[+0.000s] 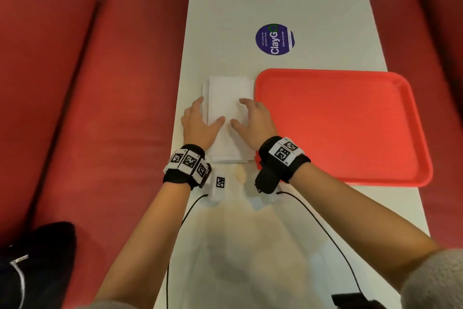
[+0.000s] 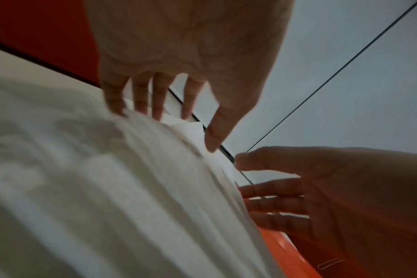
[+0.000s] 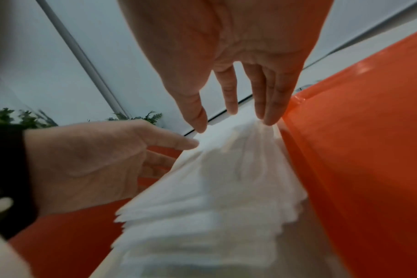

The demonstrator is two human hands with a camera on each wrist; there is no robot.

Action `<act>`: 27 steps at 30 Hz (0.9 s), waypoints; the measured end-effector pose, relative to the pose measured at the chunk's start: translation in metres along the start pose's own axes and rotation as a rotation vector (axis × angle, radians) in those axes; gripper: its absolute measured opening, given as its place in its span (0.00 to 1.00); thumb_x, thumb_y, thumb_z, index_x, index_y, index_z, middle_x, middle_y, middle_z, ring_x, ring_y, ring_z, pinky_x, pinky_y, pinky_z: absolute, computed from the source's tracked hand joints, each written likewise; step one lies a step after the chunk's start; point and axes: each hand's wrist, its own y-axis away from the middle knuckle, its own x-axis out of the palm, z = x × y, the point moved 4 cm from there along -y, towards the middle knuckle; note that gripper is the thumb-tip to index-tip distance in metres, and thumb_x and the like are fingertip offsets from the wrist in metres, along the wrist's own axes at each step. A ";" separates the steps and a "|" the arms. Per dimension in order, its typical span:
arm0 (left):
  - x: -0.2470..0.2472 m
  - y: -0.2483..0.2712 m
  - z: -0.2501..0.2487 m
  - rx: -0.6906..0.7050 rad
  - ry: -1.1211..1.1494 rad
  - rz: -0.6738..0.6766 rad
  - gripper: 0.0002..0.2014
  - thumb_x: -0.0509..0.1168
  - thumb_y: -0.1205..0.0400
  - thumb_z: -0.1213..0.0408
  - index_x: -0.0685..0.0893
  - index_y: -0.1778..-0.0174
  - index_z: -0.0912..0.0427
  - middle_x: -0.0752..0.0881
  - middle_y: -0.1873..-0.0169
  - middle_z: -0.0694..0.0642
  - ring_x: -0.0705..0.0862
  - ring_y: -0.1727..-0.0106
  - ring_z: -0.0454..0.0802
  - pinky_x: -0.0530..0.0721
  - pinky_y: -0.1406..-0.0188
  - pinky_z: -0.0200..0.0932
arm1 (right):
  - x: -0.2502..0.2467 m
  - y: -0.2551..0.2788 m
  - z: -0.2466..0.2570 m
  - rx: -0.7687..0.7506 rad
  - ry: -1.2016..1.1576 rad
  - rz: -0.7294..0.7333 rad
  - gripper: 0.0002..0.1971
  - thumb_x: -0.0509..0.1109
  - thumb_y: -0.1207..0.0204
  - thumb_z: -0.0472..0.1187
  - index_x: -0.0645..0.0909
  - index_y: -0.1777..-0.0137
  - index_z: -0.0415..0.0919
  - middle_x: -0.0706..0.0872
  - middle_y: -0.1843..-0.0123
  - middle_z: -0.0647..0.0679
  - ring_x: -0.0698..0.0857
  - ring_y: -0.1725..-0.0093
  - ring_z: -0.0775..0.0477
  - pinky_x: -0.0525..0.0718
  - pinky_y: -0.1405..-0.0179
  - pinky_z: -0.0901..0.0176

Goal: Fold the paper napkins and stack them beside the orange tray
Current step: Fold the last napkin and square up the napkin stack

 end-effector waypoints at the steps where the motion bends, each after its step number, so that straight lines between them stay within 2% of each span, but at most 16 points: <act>1: 0.002 0.000 0.002 -0.038 -0.003 0.018 0.42 0.75 0.24 0.53 0.61 0.18 0.54 0.71 0.25 0.63 0.69 0.24 0.60 0.68 0.24 0.56 | 0.003 0.001 0.000 0.009 0.010 0.024 0.30 0.69 0.21 0.48 0.66 0.20 0.41 0.72 0.25 0.38 0.69 0.25 0.36 0.68 0.28 0.49; 3: 0.003 0.003 0.003 -0.081 0.047 0.039 0.47 0.76 0.25 0.52 0.56 0.16 0.57 0.72 0.26 0.65 0.72 0.25 0.61 0.71 0.25 0.58 | 0.012 0.001 0.000 0.019 0.011 0.068 0.31 0.68 0.20 0.48 0.65 0.20 0.40 0.73 0.24 0.38 0.68 0.24 0.35 0.67 0.27 0.48; 6: 0.003 0.008 0.004 -0.190 0.173 0.015 0.49 0.79 0.27 0.54 0.57 0.17 0.61 0.77 0.29 0.66 0.77 0.28 0.60 0.75 0.27 0.55 | 0.022 0.001 0.002 0.048 -0.021 0.116 0.31 0.68 0.20 0.48 0.65 0.20 0.39 0.73 0.24 0.37 0.69 0.23 0.35 0.67 0.25 0.47; 9: 0.003 0.010 0.009 -0.317 0.271 0.032 0.50 0.82 0.33 0.50 0.65 0.20 0.64 0.78 0.29 0.62 0.78 0.29 0.59 0.78 0.29 0.54 | 0.026 0.004 0.004 0.053 -0.050 0.125 0.30 0.68 0.20 0.45 0.65 0.20 0.40 0.71 0.22 0.38 0.67 0.22 0.37 0.66 0.23 0.48; 11: 0.004 0.009 0.010 -0.342 0.287 0.063 0.52 0.81 0.43 0.41 0.74 0.27 0.65 0.84 0.36 0.59 0.83 0.35 0.59 0.83 0.36 0.56 | 0.027 0.007 0.006 0.029 -0.068 0.113 0.29 0.68 0.21 0.42 0.67 0.21 0.39 0.73 0.23 0.39 0.68 0.22 0.39 0.65 0.23 0.51; 12: 0.005 0.009 0.012 -0.350 0.277 0.075 0.51 0.80 0.43 0.40 0.75 0.29 0.65 0.84 0.38 0.58 0.84 0.36 0.59 0.84 0.37 0.57 | 0.027 0.009 0.007 0.023 -0.084 0.112 0.28 0.69 0.21 0.41 0.68 0.21 0.39 0.74 0.23 0.39 0.69 0.23 0.39 0.65 0.24 0.53; 14: 0.006 0.009 0.013 -0.363 0.266 0.081 0.45 0.79 0.34 0.44 0.73 0.28 0.67 0.82 0.36 0.58 0.82 0.35 0.59 0.83 0.36 0.58 | 0.025 0.012 0.008 0.010 -0.123 0.114 0.28 0.69 0.22 0.39 0.69 0.22 0.39 0.75 0.25 0.40 0.71 0.24 0.41 0.65 0.28 0.58; 17: 0.003 0.009 0.013 -0.332 0.347 0.090 0.36 0.78 0.31 0.47 0.78 0.32 0.64 0.86 0.41 0.58 0.86 0.40 0.58 0.85 0.38 0.58 | 0.019 0.015 0.006 -0.003 -0.204 0.118 0.27 0.69 0.21 0.37 0.69 0.22 0.40 0.75 0.24 0.42 0.72 0.25 0.43 0.66 0.29 0.61; 21: -0.002 0.018 0.005 -0.255 0.516 0.122 0.30 0.76 0.25 0.55 0.76 0.29 0.60 0.86 0.38 0.56 0.86 0.40 0.54 0.85 0.38 0.56 | 0.011 0.023 0.008 0.003 -0.432 0.151 0.30 0.68 0.19 0.41 0.64 0.19 0.48 0.72 0.21 0.46 0.72 0.24 0.48 0.69 0.30 0.64; 25: -0.009 0.029 -0.012 -0.192 0.684 0.159 0.25 0.74 0.22 0.61 0.78 0.30 0.60 0.87 0.39 0.56 0.88 0.41 0.52 0.86 0.38 0.54 | -0.012 0.024 0.002 0.147 -0.710 0.045 0.38 0.67 0.18 0.49 0.50 0.14 0.47 0.64 0.17 0.43 0.67 0.19 0.46 0.66 0.25 0.59; 27: -0.010 0.035 -0.025 -0.149 0.706 0.201 0.25 0.74 0.22 0.60 0.77 0.30 0.59 0.88 0.39 0.54 0.88 0.40 0.51 0.85 0.38 0.54 | -0.026 0.027 -0.003 0.199 -0.798 0.017 0.38 0.66 0.18 0.54 0.51 0.14 0.47 0.69 0.19 0.47 0.72 0.23 0.48 0.69 0.23 0.54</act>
